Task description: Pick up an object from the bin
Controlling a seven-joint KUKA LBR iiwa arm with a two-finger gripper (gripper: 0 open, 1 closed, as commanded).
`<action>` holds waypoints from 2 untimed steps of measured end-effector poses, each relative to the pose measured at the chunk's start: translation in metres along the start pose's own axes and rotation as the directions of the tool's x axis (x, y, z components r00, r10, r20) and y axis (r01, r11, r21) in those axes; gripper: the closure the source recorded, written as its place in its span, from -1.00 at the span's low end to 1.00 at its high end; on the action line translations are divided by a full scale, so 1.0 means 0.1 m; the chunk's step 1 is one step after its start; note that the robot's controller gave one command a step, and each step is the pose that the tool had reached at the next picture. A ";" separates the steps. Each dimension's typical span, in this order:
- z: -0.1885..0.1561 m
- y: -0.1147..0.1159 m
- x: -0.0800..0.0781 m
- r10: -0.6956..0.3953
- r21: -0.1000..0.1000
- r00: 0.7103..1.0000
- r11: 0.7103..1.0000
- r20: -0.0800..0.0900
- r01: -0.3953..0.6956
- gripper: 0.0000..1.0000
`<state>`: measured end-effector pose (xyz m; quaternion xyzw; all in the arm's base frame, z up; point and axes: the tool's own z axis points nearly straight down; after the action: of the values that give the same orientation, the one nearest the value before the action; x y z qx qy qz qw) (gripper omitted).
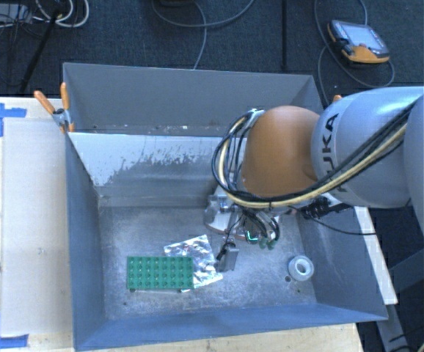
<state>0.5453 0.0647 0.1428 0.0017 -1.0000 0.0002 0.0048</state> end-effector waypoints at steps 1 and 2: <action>-0.04 -0.01 -0.02 0.004 -0.001 1.000 1.000 0.008 -0.004 1.00; 0.24 0.91 0.40 0.074 -0.003 0.997 0.997 0.002 -0.074 1.00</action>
Offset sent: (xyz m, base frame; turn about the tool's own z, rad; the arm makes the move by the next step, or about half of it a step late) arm 0.0000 0.0000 0.0000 0.0000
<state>0.5044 0.1560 0.1188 -0.0353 -0.9994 -0.0011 0.0037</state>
